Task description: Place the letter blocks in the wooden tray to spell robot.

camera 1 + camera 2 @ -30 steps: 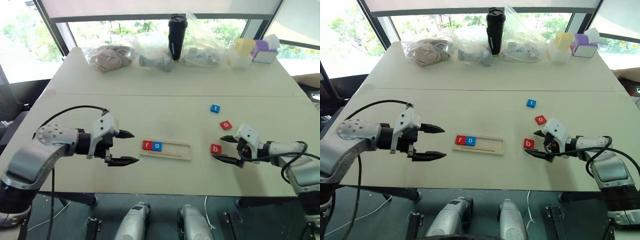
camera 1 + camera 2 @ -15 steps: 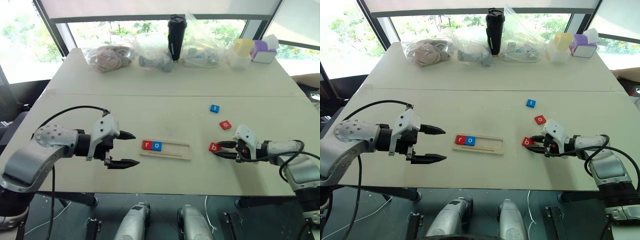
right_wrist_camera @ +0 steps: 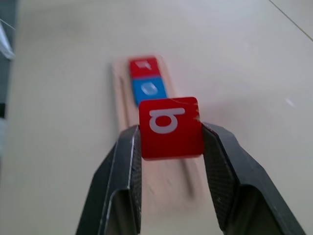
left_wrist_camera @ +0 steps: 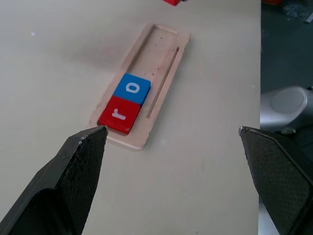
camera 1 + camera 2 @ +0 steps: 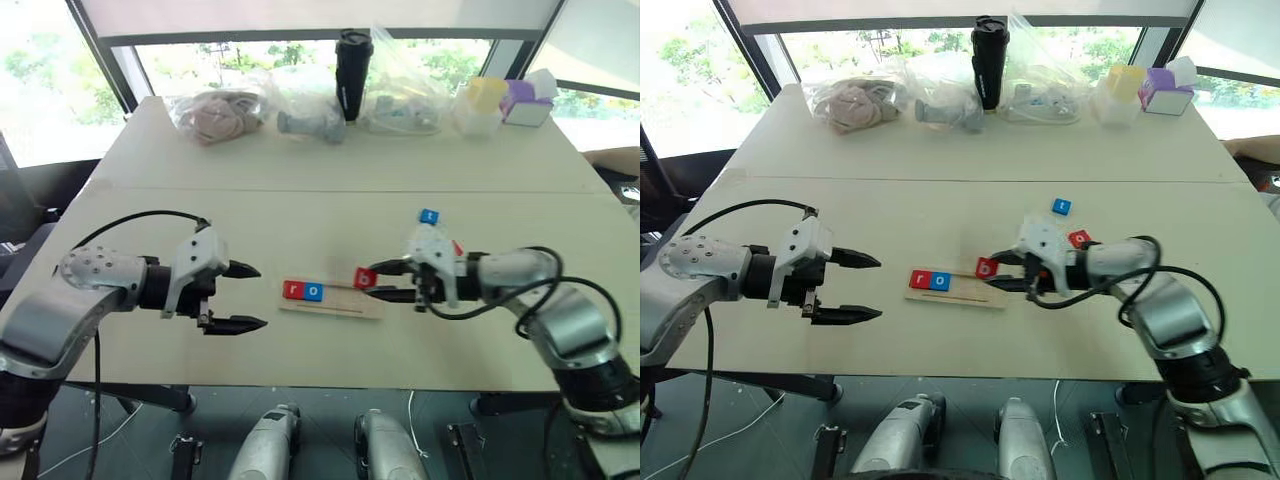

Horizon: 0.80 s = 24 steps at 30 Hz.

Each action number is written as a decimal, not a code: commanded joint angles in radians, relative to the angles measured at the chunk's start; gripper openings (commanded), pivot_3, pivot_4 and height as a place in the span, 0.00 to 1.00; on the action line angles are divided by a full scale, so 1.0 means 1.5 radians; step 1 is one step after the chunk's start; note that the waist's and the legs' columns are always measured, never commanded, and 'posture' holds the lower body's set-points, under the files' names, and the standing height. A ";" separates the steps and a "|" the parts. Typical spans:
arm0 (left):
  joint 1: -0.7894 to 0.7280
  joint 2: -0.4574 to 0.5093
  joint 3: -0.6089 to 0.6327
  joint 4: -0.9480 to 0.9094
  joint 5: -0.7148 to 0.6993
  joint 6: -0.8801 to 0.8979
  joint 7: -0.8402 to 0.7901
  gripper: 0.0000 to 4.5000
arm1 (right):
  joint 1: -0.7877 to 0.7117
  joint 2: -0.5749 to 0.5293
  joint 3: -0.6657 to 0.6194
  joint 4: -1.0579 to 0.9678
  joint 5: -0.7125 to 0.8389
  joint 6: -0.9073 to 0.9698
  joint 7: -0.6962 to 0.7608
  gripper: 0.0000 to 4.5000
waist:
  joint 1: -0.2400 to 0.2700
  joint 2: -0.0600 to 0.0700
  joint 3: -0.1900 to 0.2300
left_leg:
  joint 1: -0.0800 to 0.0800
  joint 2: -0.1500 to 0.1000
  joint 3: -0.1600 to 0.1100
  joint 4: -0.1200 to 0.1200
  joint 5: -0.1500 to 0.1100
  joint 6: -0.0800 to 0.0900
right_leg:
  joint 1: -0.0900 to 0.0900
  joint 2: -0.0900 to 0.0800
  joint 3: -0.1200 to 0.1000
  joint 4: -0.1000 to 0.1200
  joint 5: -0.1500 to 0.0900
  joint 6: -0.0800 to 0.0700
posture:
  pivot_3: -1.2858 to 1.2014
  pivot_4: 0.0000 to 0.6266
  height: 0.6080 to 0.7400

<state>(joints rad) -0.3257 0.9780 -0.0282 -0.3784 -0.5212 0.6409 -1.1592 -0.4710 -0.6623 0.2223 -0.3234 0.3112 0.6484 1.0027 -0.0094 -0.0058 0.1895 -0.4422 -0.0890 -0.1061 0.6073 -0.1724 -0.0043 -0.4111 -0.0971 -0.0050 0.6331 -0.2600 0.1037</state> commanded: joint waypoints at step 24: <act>0.025 -0.022 0.006 -0.024 0.008 -0.002 0.041 1.00 | -0.061 0.060 0.099 0.140 -0.103 -0.067 -0.006 0.26 | -0.001 0.000 0.000 | 0.000 0.000 0.000 0.000 0.001 0.001 | 0.000 0.001 0.000 0.002 0.001 0.002 | 0.52 0.24 1.00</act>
<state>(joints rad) -0.2812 0.9474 -0.0320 -0.3964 -0.5098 0.6432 -1.1026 -0.5444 -0.5776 0.3794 -0.0958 0.1587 0.5612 0.9891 -0.0112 -0.0058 0.1895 -0.4417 -0.0892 -0.1058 0.6078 -0.1712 -0.0026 -0.4117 -0.0960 -0.0048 0.6354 -0.2583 0.1064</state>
